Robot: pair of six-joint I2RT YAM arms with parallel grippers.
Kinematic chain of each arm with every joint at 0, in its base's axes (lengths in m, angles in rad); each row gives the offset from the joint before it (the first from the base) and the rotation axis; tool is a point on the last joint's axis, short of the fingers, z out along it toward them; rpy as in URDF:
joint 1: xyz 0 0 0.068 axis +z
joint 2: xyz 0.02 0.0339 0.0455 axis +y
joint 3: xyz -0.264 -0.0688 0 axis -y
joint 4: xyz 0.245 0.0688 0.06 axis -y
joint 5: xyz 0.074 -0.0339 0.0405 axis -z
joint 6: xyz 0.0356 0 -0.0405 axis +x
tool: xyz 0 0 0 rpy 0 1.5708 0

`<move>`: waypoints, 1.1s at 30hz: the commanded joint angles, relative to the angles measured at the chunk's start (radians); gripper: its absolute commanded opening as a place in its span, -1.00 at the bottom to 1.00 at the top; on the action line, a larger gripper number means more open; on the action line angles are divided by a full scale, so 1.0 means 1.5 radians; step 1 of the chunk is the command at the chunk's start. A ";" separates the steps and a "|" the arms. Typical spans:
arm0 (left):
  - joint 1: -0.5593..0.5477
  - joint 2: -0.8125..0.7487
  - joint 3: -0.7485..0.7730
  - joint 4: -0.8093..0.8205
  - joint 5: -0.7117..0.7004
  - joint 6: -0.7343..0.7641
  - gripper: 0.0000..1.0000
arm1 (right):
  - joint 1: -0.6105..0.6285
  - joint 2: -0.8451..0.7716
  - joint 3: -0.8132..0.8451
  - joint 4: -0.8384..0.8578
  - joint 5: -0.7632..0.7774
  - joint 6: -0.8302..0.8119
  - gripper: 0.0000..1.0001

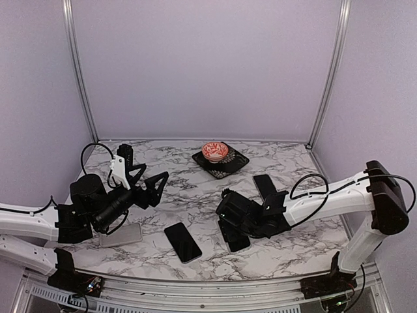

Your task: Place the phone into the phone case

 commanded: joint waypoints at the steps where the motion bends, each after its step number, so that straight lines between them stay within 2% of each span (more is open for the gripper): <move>1: 0.001 -0.011 0.014 -0.009 -0.013 0.005 0.74 | 0.001 0.024 0.023 -0.018 0.017 0.051 -0.59; 10: 0.001 -0.011 0.010 -0.009 -0.017 0.003 0.74 | 0.002 0.038 0.005 -0.034 -0.005 0.094 -0.55; 12: 0.001 -0.010 0.011 -0.009 -0.019 0.002 0.74 | 0.001 0.041 0.008 -0.043 -0.005 0.095 -0.39; 19: 0.001 -0.007 0.011 -0.010 -0.023 0.002 0.75 | -0.002 0.064 0.028 -0.078 -0.015 0.102 0.38; 28: 0.001 -0.013 0.009 -0.014 -0.035 0.006 0.75 | -0.009 0.071 0.054 -0.101 -0.024 0.087 0.96; 33: 0.001 -0.013 0.012 -0.019 -0.037 0.010 0.75 | -0.025 0.064 0.086 -0.142 -0.052 0.064 0.97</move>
